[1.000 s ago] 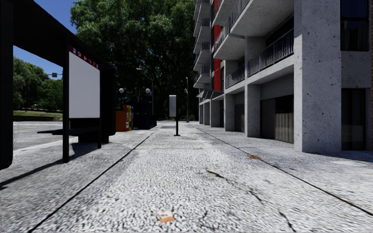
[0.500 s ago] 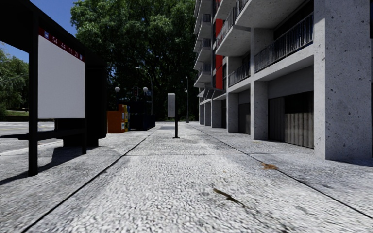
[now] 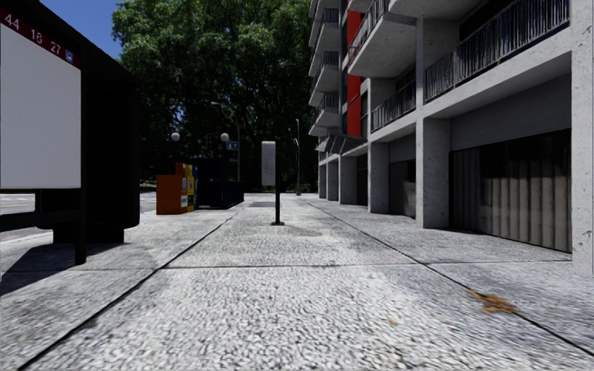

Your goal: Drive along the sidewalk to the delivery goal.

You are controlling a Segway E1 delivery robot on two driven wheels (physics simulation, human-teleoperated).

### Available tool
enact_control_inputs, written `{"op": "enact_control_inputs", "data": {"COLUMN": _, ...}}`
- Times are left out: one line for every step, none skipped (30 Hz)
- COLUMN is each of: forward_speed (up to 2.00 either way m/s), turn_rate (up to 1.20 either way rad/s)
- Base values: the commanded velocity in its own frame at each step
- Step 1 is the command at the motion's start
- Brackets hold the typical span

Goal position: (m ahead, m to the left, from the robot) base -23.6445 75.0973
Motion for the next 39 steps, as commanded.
{"op": "enact_control_inputs", "data": {"forward_speed": 2.0, "turn_rate": -0.21}}
{"op": "enact_control_inputs", "data": {"forward_speed": 2.0, "turn_rate": -0.21}}
{"op": "enact_control_inputs", "data": {"forward_speed": 2.0, "turn_rate": -0.24}}
{"op": "enact_control_inputs", "data": {"forward_speed": 2.0, "turn_rate": -0.25}}
{"op": "enact_control_inputs", "data": {"forward_speed": 2.0, "turn_rate": -0.26}}
{"op": "enact_control_inputs", "data": {"forward_speed": 2.0, "turn_rate": -0.26}}
{"op": "enact_control_inputs", "data": {"forward_speed": 2.0, "turn_rate": -0.27}}
{"op": "enact_control_inputs", "data": {"forward_speed": 2.0, "turn_rate": -0.27}}
{"op": "enact_control_inputs", "data": {"forward_speed": 2.0, "turn_rate": -0.27}}
{"op": "enact_control_inputs", "data": {"forward_speed": 2.0, "turn_rate": -0.27}}
{"op": "enact_control_inputs", "data": {"forward_speed": 2.0, "turn_rate": -0.27}}
{"op": "enact_control_inputs", "data": {"forward_speed": 2.0, "turn_rate": -0.27}}
{"op": "enact_control_inputs", "data": {"forward_speed": 2.0, "turn_rate": -0.27}}
{"op": "enact_control_inputs", "data": {"forward_speed": 2.0, "turn_rate": -0.27}}
{"op": "enact_control_inputs", "data": {"forward_speed": 2.0, "turn_rate": -0.27}}
{"op": "enact_control_inputs", "data": {"forward_speed": 2.0, "turn_rate": -0.27}}
{"op": "enact_control_inputs", "data": {"forward_speed": 2.0, "turn_rate": -0.27}}
{"op": "enact_control_inputs", "data": {"forward_speed": 2.0, "turn_rate": -0.27}}
{"op": "enact_control_inputs", "data": {"forward_speed": 2.0, "turn_rate": -0.27}}
{"op": "enact_control_inputs", "data": {"forward_speed": 2.0, "turn_rate": -0.2}}
{"op": "enact_control_inputs", "data": {"forward_speed": 2.0, "turn_rate": -0.11}}
{"op": "enact_control_inputs", "data": {"forward_speed": 2.0, "turn_rate": -0.11}}
{"op": "enact_control_inputs", "data": {"forward_speed": 2.0, "turn_rate": 0.0}}
{"op": "enact_control_inputs", "data": {"forward_speed": 2.0, "turn_rate": 0.0}}
{"op": "enact_control_inputs", "data": {"forward_speed": 2.0, "turn_rate": 0.0}}
{"op": "enact_control_inputs", "data": {"forward_speed": 2.0, "turn_rate": 0.0}}
{"op": "enact_control_inputs", "data": {"forward_speed": 2.0, "turn_rate": 0.0}}
{"op": "enact_control_inputs", "data": {"forward_speed": 2.0, "turn_rate": 0.0}}
{"op": "enact_control_inputs", "data": {"forward_speed": 2.0, "turn_rate": 0.0}}
{"op": "enact_control_inputs", "data": {"forward_speed": 2.0, "turn_rate": 0.0}}
{"op": "enact_control_inputs", "data": {"forward_speed": 2.0, "turn_rate": 0.0}}
{"op": "enact_control_inputs", "data": {"forward_speed": 2.0, "turn_rate": 0.0}}
{"op": "enact_control_inputs", "data": {"forward_speed": 2.0, "turn_rate": 0.0}}
{"op": "enact_control_inputs", "data": {"forward_speed": 2.0, "turn_rate": 0.0}}
{"op": "enact_control_inputs", "data": {"forward_speed": 2.0, "turn_rate": 0.0}}
{"op": "enact_control_inputs", "data": {"forward_speed": 2.0, "turn_rate": 0.0}}
{"op": "enact_control_inputs", "data": {"forward_speed": 2.0, "turn_rate": 0.0}}
{"op": "enact_control_inputs", "data": {"forward_speed": 2.0, "turn_rate": 0.0}}
{"op": "enact_control_inputs", "data": {"forward_speed": 2.0, "turn_rate": 0.0}}
